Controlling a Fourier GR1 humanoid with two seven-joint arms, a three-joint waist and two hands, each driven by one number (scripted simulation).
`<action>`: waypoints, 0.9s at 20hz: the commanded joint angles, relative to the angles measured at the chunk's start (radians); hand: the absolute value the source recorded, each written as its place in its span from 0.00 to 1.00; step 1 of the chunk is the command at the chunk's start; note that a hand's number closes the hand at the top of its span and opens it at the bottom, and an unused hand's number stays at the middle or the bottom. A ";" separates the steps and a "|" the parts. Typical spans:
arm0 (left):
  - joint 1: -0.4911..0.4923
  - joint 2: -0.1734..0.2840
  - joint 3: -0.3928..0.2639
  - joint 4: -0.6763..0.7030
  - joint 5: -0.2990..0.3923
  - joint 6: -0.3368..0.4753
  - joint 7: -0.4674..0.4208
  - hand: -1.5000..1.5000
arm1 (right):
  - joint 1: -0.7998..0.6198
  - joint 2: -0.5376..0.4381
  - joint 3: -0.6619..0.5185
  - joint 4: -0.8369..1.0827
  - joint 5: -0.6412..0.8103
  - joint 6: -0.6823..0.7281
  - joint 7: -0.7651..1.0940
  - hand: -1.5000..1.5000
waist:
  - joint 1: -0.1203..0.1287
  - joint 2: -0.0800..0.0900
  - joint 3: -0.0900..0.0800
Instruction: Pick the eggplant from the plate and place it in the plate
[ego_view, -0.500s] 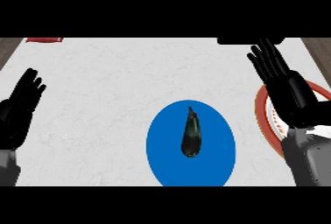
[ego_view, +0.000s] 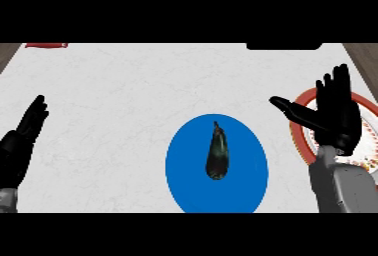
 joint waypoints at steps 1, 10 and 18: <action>0.056 0.002 -0.022 0.024 -0.042 -0.001 -0.056 0.50 | 0.054 0.078 0.021 -0.028 0.174 -0.327 -0.024 0.00 | -0.002 -0.009 -0.001; 0.106 -0.051 -0.048 0.052 -0.084 0.019 -0.140 0.50 | 0.170 0.082 0.524 -0.234 0.428 -0.729 0.243 0.00 | -0.009 -0.012 0.003; 0.146 -0.063 -0.046 0.075 -0.108 0.034 -0.210 0.50 | 0.164 -0.012 0.548 -0.164 0.608 -0.327 0.677 0.00 | -0.008 -0.009 -0.002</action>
